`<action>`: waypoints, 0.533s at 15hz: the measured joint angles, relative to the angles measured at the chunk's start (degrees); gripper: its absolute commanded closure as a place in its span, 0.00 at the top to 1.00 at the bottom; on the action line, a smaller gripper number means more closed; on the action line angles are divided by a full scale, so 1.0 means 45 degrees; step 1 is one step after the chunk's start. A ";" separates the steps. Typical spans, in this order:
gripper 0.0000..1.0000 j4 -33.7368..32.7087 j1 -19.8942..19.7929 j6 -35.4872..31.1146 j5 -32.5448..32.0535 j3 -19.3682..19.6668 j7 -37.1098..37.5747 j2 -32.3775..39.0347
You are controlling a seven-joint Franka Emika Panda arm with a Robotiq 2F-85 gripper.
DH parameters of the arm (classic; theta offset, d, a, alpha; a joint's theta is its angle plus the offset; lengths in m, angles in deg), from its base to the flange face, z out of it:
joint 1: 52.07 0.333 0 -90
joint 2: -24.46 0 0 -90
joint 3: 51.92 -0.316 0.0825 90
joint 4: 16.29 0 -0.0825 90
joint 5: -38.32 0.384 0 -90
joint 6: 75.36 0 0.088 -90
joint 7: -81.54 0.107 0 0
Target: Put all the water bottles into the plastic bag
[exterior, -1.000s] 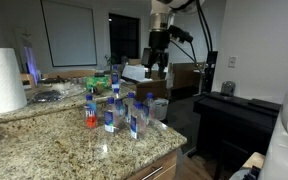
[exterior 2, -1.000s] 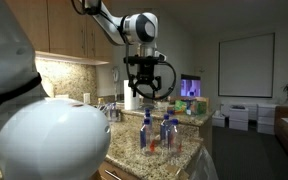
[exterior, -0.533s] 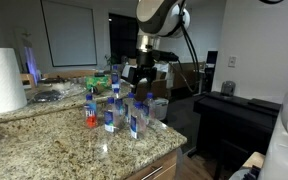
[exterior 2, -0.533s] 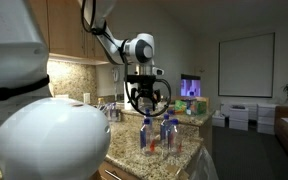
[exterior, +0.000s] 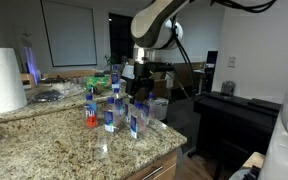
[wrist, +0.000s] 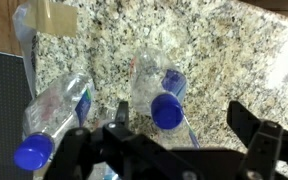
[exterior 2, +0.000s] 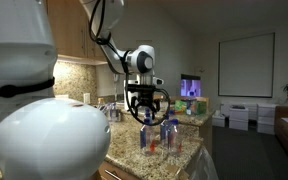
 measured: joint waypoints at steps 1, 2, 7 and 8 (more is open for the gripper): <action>0.74 0.0000 0.0001 -0.0009 0.0022 -0.0013 0.0000 0.0079; 0.67 0.0000 0.0001 -0.0047 0.0024 -0.0030 0.0000 0.0139; 0.33 -0.0001 0.0004 -0.0240 0.0025 -0.0091 0.0000 0.0300; 0.26 0.0000 0.0009 -0.0249 0.0025 -0.0108 0.0000 0.0322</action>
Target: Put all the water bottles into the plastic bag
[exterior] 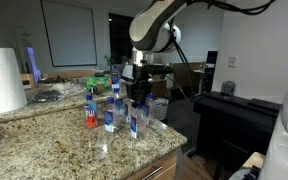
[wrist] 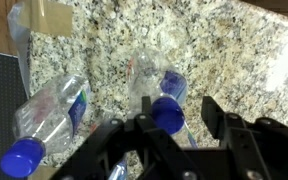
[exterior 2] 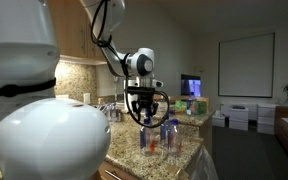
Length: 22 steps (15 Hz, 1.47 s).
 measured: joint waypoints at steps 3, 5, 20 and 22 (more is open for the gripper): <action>0.22 0.0001 0.0022 -0.0002 0.0000 -0.0043 0.0000 0.0097; 0.15 0.0000 0.0023 -0.0005 0.0000 -0.0050 0.0000 0.0127; 1.00 0.0002 0.0022 -0.0163 0.0001 -0.0046 0.0032 0.0137; 1.00 -0.0007 0.0022 -0.0454 0.0001 -0.0046 0.0032 0.0183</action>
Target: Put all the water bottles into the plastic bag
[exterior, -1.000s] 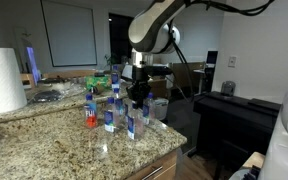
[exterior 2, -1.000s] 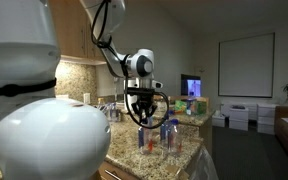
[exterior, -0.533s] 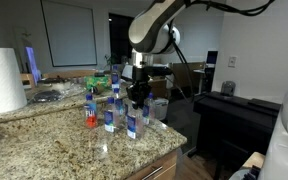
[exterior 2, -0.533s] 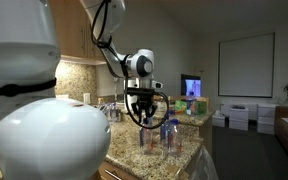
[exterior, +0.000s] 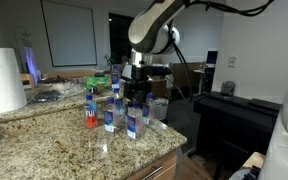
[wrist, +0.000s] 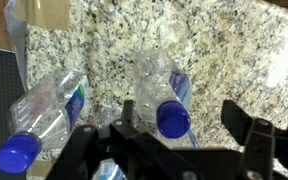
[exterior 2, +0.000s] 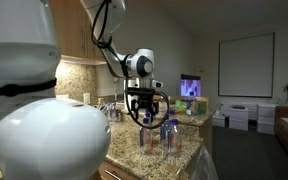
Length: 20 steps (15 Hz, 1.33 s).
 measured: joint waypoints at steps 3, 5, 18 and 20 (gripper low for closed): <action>0.72 -0.0024 0.0000 -0.0439 0.0000 0.0000 0.0000 0.0136; 0.58 -0.0045 0.0000 -0.0558 0.0000 0.0000 0.0000 0.0237; 0.11 -0.0123 -0.0004 -0.0494 -0.0005 0.0048 -0.0006 0.0158; 0.12 -0.0222 0.0009 -0.0335 0.0011 0.0048 -0.0125 0.0071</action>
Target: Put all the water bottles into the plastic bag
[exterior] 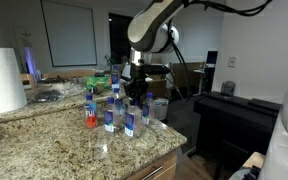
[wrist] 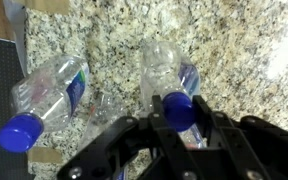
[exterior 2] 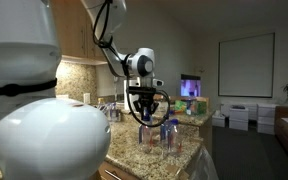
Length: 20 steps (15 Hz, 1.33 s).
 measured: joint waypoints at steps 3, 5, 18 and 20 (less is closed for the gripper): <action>0.12 -0.0309 0.0116 0.0471 0.0358 0.0074 -0.0654 -0.0209; 0.12 -0.0582 0.0163 0.0994 0.0449 0.0121 -0.1283 -0.0409; 0.11 -0.4949 -0.0450 0.4935 -0.0061 0.3050 -0.5715 -0.2090; 0.11 -0.5778 -0.0797 0.4957 0.0238 0.4056 -0.6739 -0.1968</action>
